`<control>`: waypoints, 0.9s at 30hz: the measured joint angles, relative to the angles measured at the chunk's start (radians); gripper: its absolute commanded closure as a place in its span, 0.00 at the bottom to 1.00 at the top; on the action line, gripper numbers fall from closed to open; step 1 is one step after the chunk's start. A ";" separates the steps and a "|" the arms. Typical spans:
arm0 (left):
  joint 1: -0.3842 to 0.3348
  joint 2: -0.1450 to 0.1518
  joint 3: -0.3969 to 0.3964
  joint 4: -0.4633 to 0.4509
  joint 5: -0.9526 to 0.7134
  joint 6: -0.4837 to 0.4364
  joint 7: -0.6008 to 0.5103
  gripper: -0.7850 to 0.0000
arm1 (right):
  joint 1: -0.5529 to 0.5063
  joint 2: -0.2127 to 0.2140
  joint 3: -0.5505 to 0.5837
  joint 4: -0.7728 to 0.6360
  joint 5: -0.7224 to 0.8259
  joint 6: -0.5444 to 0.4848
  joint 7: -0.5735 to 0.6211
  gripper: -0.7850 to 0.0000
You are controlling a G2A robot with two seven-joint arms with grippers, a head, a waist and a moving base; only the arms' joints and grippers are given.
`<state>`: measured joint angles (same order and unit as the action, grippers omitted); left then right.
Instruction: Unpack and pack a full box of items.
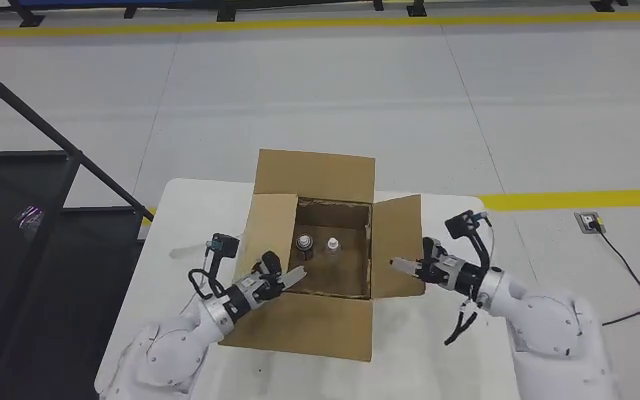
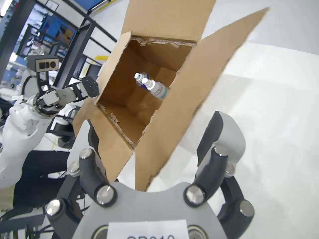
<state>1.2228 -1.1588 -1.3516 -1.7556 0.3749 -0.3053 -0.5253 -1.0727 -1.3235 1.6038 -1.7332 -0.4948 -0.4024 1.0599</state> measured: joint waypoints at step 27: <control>0.128 0.022 -0.186 -0.057 -0.093 -0.040 0.086 0.00 | 0.318 -0.034 -0.515 0.371 0.006 -0.062 -0.140 0.00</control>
<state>1.3506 -1.1367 -1.5372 -1.8129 0.2817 -0.3458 -0.4396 -0.7551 -1.3577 1.0888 -1.3626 -0.4891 -0.4647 0.9199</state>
